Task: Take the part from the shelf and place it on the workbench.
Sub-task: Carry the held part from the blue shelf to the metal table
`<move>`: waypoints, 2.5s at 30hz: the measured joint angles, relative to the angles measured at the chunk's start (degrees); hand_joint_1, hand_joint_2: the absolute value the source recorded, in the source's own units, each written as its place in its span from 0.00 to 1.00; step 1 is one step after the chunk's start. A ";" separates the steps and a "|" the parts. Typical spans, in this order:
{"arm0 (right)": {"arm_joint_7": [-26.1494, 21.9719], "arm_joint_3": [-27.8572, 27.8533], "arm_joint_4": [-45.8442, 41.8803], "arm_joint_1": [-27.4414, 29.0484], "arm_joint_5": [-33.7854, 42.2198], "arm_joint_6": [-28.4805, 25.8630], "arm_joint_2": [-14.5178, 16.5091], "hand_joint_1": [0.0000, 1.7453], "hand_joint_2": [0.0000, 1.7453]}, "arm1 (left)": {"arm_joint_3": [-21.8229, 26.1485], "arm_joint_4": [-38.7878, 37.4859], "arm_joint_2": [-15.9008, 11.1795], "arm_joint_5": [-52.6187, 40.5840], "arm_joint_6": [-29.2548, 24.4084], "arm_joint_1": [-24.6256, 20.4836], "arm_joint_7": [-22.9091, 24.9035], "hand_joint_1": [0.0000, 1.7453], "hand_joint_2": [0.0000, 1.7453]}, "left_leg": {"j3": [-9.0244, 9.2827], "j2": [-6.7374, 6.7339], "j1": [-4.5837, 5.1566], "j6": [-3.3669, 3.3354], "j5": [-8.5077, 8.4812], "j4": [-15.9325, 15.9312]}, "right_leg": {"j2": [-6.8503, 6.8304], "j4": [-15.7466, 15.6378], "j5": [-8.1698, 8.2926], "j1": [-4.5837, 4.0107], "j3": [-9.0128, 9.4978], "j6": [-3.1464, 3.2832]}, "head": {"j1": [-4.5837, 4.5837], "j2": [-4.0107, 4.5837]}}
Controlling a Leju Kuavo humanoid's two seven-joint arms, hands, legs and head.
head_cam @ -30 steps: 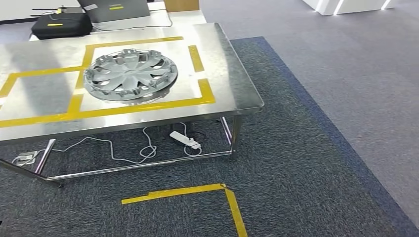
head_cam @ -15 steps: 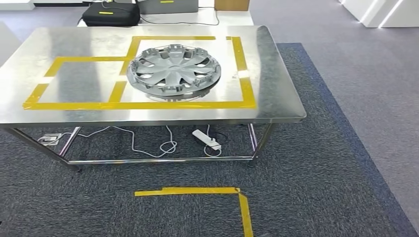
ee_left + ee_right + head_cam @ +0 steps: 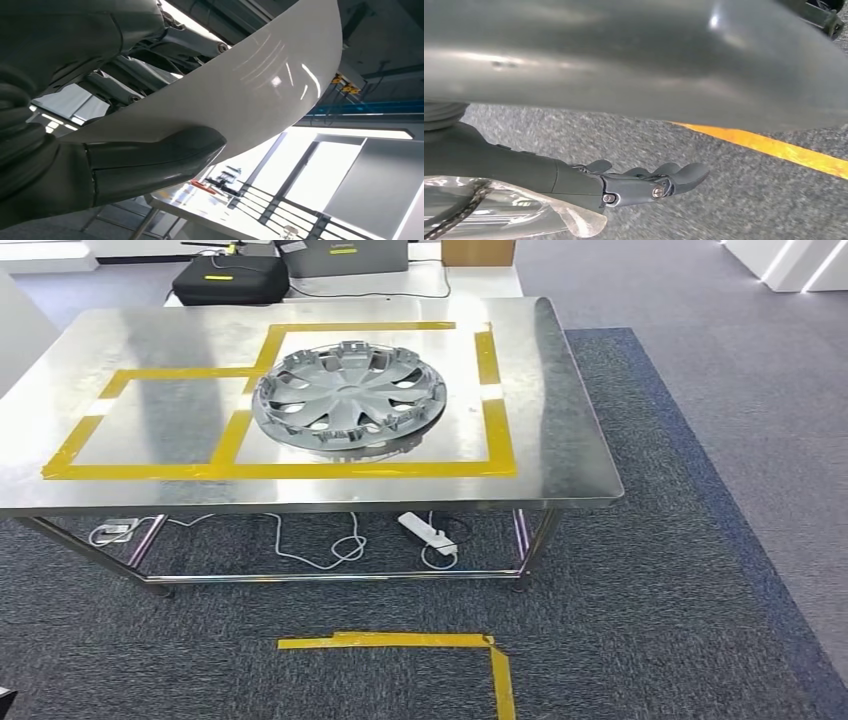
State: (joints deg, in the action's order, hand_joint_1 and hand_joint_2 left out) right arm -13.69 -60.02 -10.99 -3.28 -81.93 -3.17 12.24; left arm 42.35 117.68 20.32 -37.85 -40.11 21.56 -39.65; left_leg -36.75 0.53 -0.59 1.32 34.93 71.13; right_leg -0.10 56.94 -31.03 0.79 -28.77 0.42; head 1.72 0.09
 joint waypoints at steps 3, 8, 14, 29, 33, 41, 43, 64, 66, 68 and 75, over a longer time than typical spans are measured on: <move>-0.03 -0.02 0.00 0.25 0.00 -0.10 0.00 0.00 0.00 | -0.01 -0.30 0.00 0.04 0.00 0.19 0.00 1.00 1.00 | -3.39 -0.04 -0.09 0.13 -3.61 1.72 | 0.01 -0.01 -2.03 0.00 2.30 -0.19 | 0.00 0.00; -0.19 -0.02 0.00 -0.06 -0.01 -0.08 0.14 0.00 0.00 | -0.08 -0.61 -0.01 0.03 0.01 0.19 0.00 1.00 1.00 | 0.76 -0.45 0.61 -1.57 -8.73 -9.71 | -0.21 -0.96 -4.85 -0.14 5.77 -1.47 | 0.18 0.00; -0.35 -0.01 0.00 -0.56 -0.01 -0.06 0.13 0.00 0.00 | -0.06 -0.73 0.04 0.07 0.00 0.28 0.00 1.00 1.00 | 5.34 -0.11 0.25 -3.45 -6.14 -13.30 | -0.09 9.13 -5.14 -0.16 0.00 -2.84 | -0.15 0.01; -0.21 -0.01 0.07 0.10 0.01 -0.28 0.15 0.00 0.00 | -1.61 -1.11 0.08 -3.30 0.00 0.39 0.00 1.00 1.00 | 9.34 0.09 0.12 -0.46 1.45 -3.59 | 0.17 2.39 2.02 -0.17 -4.42 0.00 | 0.42 0.00; -0.19 -0.02 0.07 0.08 0.03 -0.19 0.15 0.00 0.00 | -3.16 -1.11 0.04 -7.07 0.00 0.78 0.00 1.00 1.00 | 1.53 0.00 -0.05 -0.16 5.47 1.70 | 0.36 1.52 0.01 -0.12 -1.14 0.10 | 0.40 0.00; -0.03 -0.01 0.11 0.12 -0.16 -0.07 0.15 0.00 0.00 | -5.23 -1.55 0.07 -9.45 -0.01 1.66 0.10 1.00 1.00 | 1.01 -0.17 0.32 -1.32 -8.02 -10.22 | 0.55 1.44 -3.05 -0.59 1.63 -0.95 | 0.25 0.00; -0.03 0.02 0.11 0.06 -0.33 0.04 0.15 0.00 0.00 | -5.21 -1.55 0.04 -9.54 -0.02 1.46 0.08 1.00 1.00 | 1.03 -0.12 0.31 -1.34 -8.01 -10.36 | 0.55 1.18 -2.76 -0.61 1.99 -0.75 | 0.23 0.00; 0.06 0.56 0.11 -0.35 -2.07 1.52 0.14 0.00 0.00 | -1.12 -10.19 -1.17 -17.02 1.73 -2.98 2.63 1.00 1.00 | 1.51 -0.06 0.38 -2.30 -7.67 -10.47 | 0.22 -0.37 -3.04 -0.61 2.42 -1.70 | 0.23 0.00; 0.04 1.32 0.11 -0.56 -2.98 2.07 0.13 0.00 0.00 | -0.03 -16.31 -4.81 -23.08 3.58 -6.35 7.01 1.00 1.00 | 1.55 0.03 0.36 -2.23 -7.76 -10.57 | 0.12 -0.37 -3.04 -0.64 2.43 -1.70 | 0.20 0.00; 0.11 2.09 0.11 -0.80 -3.49 2.40 0.13 0.00 0.00 | 0.31 -23.01 -9.74 -27.14 4.12 -9.77 11.76 1.00 1.00 | 1.62 0.05 0.33 -2.11 -7.84 -10.68 | 0.14 -0.36 -3.03 -0.68 2.44 -1.68 | 0.20 0.00; 1.49 3.67 0.13 -1.64 -3.78 2.88 0.15 0.00 0.00 | -4.32 -38.88 -21.96 -32.78 3.33 -16.83 23.29 1.00 1.00 | 1.70 0.07 0.26 -1.96 -7.94 -10.88 | 0.15 -0.34 -3.03 -0.68 2.46 -1.65 | 0.19 0.00</move>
State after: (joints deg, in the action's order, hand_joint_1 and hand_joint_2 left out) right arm -12.20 -56.35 -10.86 -4.92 -85.70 -0.29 12.39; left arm 38.03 78.79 -1.65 -70.64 -36.77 4.73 -16.36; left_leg -35.05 0.60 -0.33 -0.64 26.99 60.26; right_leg 0.06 56.60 -34.06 0.10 -26.31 -1.23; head 1.91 0.09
